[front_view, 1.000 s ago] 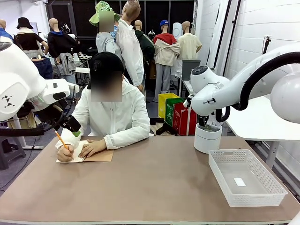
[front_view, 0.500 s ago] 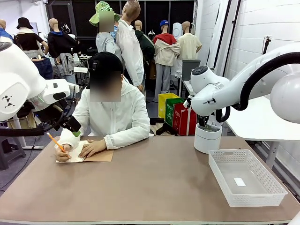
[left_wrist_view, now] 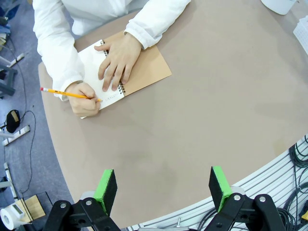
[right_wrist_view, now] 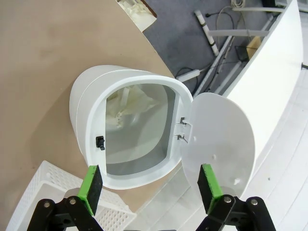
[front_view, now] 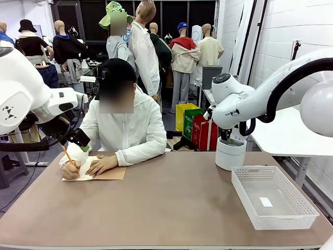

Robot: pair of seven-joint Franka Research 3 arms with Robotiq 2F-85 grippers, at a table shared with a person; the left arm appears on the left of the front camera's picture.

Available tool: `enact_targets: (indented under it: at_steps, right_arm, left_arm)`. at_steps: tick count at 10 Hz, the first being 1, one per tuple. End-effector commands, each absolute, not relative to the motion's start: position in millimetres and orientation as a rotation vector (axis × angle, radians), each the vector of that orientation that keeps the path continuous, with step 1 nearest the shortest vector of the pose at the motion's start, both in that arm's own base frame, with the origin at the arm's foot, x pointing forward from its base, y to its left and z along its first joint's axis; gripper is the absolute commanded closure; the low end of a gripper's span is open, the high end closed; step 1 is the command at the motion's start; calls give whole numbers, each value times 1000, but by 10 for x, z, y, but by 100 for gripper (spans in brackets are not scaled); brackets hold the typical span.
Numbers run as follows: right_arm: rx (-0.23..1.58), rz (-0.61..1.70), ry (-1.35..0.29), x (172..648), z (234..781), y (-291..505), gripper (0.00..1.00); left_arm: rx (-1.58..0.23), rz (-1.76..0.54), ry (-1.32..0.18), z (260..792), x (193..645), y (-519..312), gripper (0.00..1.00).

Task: Sort the paper based on its condition.
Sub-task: If a person hands you a paper, place it in the Organizing basket , and if it's crumpled, put it in the Trash can.

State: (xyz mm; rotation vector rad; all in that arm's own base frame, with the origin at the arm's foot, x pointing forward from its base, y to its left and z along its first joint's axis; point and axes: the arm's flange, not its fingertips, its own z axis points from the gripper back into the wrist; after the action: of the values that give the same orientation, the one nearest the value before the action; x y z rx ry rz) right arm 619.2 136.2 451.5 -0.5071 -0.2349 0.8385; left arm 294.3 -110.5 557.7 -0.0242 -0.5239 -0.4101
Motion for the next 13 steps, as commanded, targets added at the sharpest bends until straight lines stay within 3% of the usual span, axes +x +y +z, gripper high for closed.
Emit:
enact_targets:
  at_steps: [1,3,8,13]
  right_arm:
    - [-507,849,-239,6206,4499,1347,0]
    - [-507,839,-235,6192,4516,1362,0]
    - [-188,878,-397,5643,5054,1713,0]
    - [108,947,-608,4775,5157,1812,0]
  left_arm:
    - [-26,-411,-524,5580,2942,-1105,0]
    - [-26,-411,-524,5580,2942,-1105,0]
    - [-26,-411,-524,5580,2942,-1105,0]
    - [-26,-411,-524,5580,2942,-1105,0]
